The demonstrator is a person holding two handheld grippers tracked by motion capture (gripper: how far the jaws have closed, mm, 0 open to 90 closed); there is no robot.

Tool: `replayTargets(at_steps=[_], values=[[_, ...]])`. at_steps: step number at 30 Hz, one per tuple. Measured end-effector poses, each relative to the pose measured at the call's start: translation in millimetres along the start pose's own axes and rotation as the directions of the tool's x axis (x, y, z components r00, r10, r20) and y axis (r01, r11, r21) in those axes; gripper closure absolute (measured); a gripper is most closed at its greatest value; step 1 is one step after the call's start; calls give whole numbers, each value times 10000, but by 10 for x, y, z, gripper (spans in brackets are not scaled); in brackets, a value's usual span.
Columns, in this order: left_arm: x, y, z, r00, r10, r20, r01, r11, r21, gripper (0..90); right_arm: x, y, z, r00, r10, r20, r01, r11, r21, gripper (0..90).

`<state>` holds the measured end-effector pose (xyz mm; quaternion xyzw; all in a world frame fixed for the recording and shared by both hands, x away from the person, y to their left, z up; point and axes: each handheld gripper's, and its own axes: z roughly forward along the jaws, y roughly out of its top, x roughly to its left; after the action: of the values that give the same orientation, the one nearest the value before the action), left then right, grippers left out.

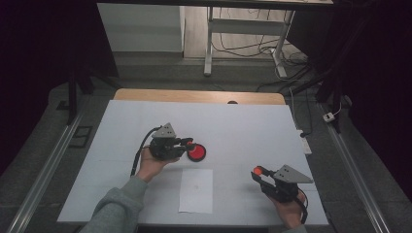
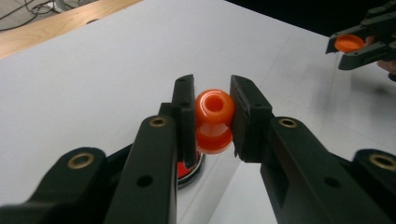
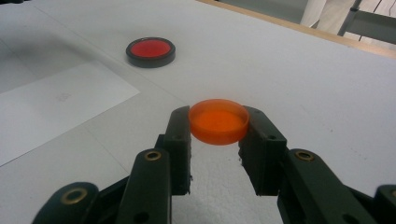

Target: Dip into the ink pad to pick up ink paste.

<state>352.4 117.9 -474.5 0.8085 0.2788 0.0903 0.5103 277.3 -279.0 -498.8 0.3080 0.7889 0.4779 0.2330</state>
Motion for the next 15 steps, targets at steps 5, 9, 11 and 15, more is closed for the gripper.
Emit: replayTargets(at_steps=[5, 9, 11, 15], values=[[-57, -15, -40, 9999, -3, 170, 3, 10000, -12, 730, -2, -2, 3, 10000, -2, -2, 2, 10000, 2, 645], [-103, -28, -70, 9995, 41, 311, -40, 10000, -36, 730, 0, 0, 2, 10000, -12, 1, 12, 10000, -2, 645], [-124, -30, -86, 9993, 70, 367, -68, 10000, -52, 730, 1, 0, 1, 10000, -2, 4, 2, 10000, 1, 645], [-151, -33, -125, 9988, 70, 477, -65, 9999, -111, 730, 1, 0, 2, 10000, -16, 7, 16, 10000, 3, 645]])
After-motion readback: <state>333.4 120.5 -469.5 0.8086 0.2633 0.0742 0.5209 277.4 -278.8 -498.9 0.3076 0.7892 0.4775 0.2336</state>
